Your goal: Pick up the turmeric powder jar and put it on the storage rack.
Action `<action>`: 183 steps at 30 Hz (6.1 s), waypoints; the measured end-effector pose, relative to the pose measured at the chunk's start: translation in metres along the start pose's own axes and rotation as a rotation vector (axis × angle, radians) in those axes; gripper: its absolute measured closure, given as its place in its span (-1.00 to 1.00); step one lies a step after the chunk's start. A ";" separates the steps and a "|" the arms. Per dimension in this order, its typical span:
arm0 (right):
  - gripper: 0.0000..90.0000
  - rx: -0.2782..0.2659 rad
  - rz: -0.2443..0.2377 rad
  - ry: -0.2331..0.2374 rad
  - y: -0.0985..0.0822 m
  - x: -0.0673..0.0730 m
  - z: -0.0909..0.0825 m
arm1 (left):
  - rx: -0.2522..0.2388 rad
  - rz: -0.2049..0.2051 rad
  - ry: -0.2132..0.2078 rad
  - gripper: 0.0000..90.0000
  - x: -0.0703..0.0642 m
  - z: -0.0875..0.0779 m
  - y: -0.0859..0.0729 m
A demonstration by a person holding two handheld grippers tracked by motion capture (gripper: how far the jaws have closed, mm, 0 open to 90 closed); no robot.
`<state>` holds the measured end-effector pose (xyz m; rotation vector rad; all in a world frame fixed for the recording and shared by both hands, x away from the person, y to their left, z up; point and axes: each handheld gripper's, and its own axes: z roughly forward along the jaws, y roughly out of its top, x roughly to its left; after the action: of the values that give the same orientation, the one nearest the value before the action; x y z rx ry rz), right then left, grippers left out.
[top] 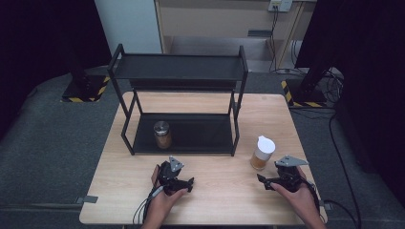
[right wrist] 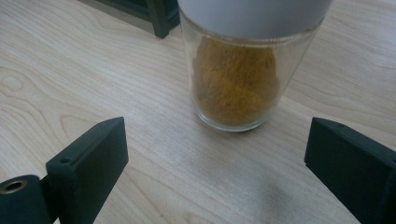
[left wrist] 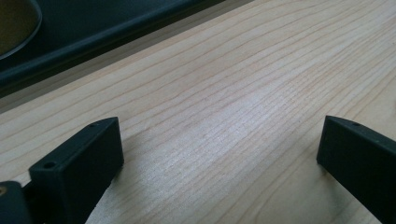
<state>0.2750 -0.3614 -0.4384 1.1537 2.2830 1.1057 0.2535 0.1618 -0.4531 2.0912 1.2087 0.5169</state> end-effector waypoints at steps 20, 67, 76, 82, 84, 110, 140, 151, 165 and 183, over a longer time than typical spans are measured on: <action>-0.81 -0.007 0.003 -0.005 0.012 -0.005 -0.006 | 0.000 0.002 -0.003 -1.00 0.001 0.000 0.000; -0.47 -0.058 0.042 -0.051 0.036 0.001 0.022 | 0.000 0.004 -0.005 -1.00 0.001 0.000 0.000; -0.31 -0.068 0.041 -0.077 0.037 0.007 0.025 | 0.001 0.004 -0.004 -1.00 0.001 0.000 0.000; -0.30 -0.075 0.036 -0.091 0.035 0.011 0.025 | 0.000 0.005 -0.005 -1.00 0.001 0.000 0.000; -0.30 -0.076 0.034 -0.093 0.035 0.012 0.025 | 0.000 0.005 -0.005 -1.00 0.001 0.000 0.000; -0.29 -0.116 -0.028 -0.085 0.035 0.027 0.014 | 0.000 0.006 -0.007 -1.00 0.002 0.000 0.000; -0.29 -0.090 -0.113 0.051 0.057 0.074 0.012 | 0.001 0.008 -0.008 -1.00 0.002 0.000 0.000; -0.29 -0.072 -0.123 0.069 0.064 0.090 0.023 | 0.002 0.009 -0.008 -1.00 0.002 0.000 0.001; -0.29 -0.061 -0.108 0.062 0.076 0.108 0.038 | 0.002 0.011 -0.009 -1.00 0.002 0.000 0.001; -0.29 -0.047 -0.103 0.043 0.095 0.128 0.055 | 0.003 0.014 -0.012 -1.00 0.003 0.000 0.001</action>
<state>0.2800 -0.1981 -0.3956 0.9918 2.3076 1.1487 0.2558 0.1640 -0.4527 2.1034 1.1897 0.5089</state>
